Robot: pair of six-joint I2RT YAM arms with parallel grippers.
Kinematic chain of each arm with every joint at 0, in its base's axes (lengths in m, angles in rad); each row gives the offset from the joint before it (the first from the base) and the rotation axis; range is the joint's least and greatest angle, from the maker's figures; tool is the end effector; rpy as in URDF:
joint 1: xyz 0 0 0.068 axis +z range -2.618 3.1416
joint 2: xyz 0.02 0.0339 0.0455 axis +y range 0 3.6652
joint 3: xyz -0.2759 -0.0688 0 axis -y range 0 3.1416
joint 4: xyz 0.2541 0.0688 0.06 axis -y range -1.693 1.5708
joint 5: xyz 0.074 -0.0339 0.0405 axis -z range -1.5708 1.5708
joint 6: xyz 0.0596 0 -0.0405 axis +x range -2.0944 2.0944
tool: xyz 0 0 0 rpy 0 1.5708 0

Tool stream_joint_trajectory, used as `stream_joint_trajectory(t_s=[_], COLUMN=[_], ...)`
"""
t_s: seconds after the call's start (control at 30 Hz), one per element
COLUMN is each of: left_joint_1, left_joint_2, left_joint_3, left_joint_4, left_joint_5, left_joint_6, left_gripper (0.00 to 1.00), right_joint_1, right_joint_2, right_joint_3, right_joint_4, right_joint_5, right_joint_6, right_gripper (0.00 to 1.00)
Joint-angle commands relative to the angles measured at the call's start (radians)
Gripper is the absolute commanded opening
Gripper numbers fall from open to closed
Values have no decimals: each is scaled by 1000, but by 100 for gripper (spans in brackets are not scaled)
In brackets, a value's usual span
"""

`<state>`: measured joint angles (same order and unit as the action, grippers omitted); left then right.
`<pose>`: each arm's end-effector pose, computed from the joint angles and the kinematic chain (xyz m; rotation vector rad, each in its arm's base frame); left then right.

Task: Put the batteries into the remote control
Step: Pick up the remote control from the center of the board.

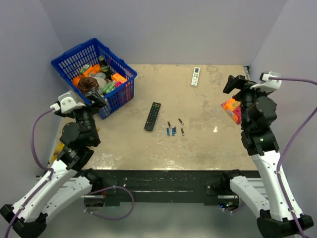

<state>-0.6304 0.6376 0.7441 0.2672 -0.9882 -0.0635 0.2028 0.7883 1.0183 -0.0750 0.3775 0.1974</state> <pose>0.1457 -0.0447 0.4034 -0.5140 1.2684 0.0086 0.1876 0.0162 0.4455 0.3071 1.3937 0.0627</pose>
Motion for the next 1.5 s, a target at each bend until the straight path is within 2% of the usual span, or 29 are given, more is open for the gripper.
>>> stream_joint_trajectory(t_s=[0.0, 0.17, 0.4, 0.53, 0.7, 0.77, 0.87, 1.0, 1.17, 1.47], left_joint_1=[5, 5, 5, 3, 5, 5, 3, 3, 5, 3], left_joint_2=[19, 27, 1, -16, -18, -15, -4, 11, 30, 50], left_joint_3=[43, 49, 64, 78, 110, 121, 143, 164, 184, 209], left_joint_4=[30, -16, -158, -265, -397, -425, -467, -505, -522, -539], left_joint_5=[22, 48, 60, 78, 102, 103, 109, 126, 137, 126], left_joint_6=[-16, -56, -163, -236, -280, -286, -298, -334, -340, -338], left_gripper=[100, 100, 100, 100, 100, 100, 100, 100, 100, 100], right_joint_1=[1, 0, 1, 1, 1, 0, 0, 1, 1, 1], right_joint_2=[25, 75, 281, 477, 820, 969, 1100, 1281, 1362, 1535], right_joint_3=[51, 51, 123, 250, 485, 589, 718, 804, 769, 871], right_joint_4=[9, 24, 14, -94, -278, -348, -402, -381, -200, -109], right_joint_5=[40, 3, -77, -29, 17, -6, -55, -49, -81, -106], right_joint_6=[16, 75, 126, 140, 160, 160, 165, 166, 165, 135], right_gripper=[98, 98, 98, 98, 98, 95, 93, 87, 79, 73])
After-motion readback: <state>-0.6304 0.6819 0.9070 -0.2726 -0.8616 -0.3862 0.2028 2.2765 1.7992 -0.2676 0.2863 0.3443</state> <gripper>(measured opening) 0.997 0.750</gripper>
